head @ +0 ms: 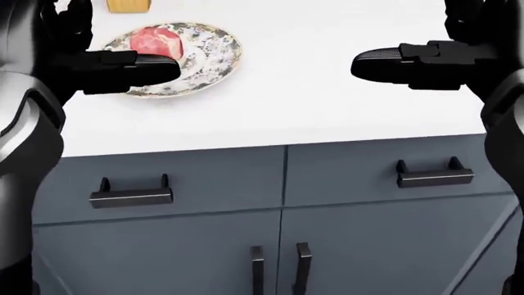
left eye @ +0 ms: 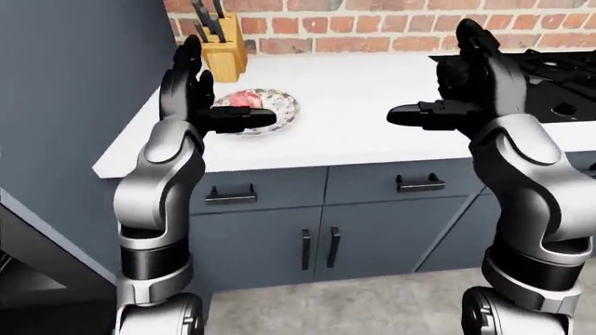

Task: Place the steak on the rack of the oven.

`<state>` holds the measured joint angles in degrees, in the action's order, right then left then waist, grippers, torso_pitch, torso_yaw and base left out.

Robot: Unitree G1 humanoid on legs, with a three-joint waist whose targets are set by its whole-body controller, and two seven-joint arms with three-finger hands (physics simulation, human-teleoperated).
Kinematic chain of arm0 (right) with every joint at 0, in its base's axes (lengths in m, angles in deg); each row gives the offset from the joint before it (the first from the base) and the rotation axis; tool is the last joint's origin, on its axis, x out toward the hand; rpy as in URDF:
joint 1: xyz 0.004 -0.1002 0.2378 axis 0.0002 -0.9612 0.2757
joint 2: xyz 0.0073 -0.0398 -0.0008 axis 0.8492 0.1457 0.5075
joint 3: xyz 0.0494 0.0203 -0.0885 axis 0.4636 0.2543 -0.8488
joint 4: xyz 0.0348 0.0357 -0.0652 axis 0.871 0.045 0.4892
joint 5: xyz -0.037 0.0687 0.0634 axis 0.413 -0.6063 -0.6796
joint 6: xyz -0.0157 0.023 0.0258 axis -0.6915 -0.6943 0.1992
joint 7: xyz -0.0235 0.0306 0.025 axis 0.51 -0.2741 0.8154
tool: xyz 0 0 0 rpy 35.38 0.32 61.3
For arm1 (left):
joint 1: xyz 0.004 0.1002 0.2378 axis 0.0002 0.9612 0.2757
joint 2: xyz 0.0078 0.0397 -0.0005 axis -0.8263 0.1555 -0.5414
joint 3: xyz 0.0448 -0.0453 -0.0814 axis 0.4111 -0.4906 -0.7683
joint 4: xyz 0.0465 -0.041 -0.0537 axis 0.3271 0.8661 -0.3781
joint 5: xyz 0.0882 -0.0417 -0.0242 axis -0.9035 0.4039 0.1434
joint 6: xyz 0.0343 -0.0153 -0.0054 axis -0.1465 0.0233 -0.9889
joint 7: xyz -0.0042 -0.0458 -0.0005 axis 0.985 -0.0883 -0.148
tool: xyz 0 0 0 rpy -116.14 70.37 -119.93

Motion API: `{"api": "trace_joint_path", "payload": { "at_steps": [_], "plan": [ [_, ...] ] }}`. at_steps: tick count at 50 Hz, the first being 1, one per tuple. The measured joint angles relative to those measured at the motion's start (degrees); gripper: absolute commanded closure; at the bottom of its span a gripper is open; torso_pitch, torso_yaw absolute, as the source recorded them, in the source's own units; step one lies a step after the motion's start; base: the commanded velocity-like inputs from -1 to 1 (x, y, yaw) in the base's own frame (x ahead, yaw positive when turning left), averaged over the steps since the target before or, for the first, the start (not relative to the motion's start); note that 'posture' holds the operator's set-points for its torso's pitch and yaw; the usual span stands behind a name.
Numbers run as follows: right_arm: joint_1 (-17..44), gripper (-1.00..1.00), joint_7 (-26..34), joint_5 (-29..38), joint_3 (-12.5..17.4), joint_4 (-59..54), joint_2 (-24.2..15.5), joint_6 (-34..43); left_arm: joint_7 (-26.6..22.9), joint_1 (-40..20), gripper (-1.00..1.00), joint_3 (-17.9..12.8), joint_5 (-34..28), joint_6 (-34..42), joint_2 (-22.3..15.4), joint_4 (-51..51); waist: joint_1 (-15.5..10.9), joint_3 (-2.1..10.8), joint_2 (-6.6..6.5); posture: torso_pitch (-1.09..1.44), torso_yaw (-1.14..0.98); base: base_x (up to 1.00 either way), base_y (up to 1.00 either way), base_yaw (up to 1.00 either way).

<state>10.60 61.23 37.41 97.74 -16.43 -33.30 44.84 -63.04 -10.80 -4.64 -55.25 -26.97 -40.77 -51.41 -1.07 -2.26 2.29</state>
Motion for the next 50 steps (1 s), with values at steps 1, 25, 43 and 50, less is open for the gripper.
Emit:
{"api": "trace_joint_path", "payload": {
  "at_steps": [1,25,43,50],
  "plan": [
    [0.1,-1.0,0.0,0.0,0.0,0.1,0.0,0.0,0.0,-0.1,-1.0,0.0,0.0,0.0,0.0,-0.1,-0.1,0.12,0.98,0.0,0.0,0.24,0.25,0.0],
    [-0.2,-1.0,0.3,0.5,-0.2,-0.4,0.2,0.3,-0.3,0.3,-1.0,0.1,-0.4,0.2,0.3,0.4,0.2,-0.38,-1.15,0.0,0.0,0.24,0.28,0.0],
    [-0.7,-1.0,0.9,0.8,-1.5,-2.1,0.7,-0.1,0.2,0.6,-1.0,-0.5,-0.7,1.3,0.3,0.9,-0.1,-1.62,-0.2,0.0,0.0,0.07,0.12,0.0],
    [0.0,-1.0,0.1,2.3,0.0,-1.9,0.1,-0.2,-0.3,0.0,-1.0,0.6,-0.3,1.1,0.8,0.0,0.3,-0.11,-0.89,0.0,0.0,0.0,0.0,0.0]
  ]
}}
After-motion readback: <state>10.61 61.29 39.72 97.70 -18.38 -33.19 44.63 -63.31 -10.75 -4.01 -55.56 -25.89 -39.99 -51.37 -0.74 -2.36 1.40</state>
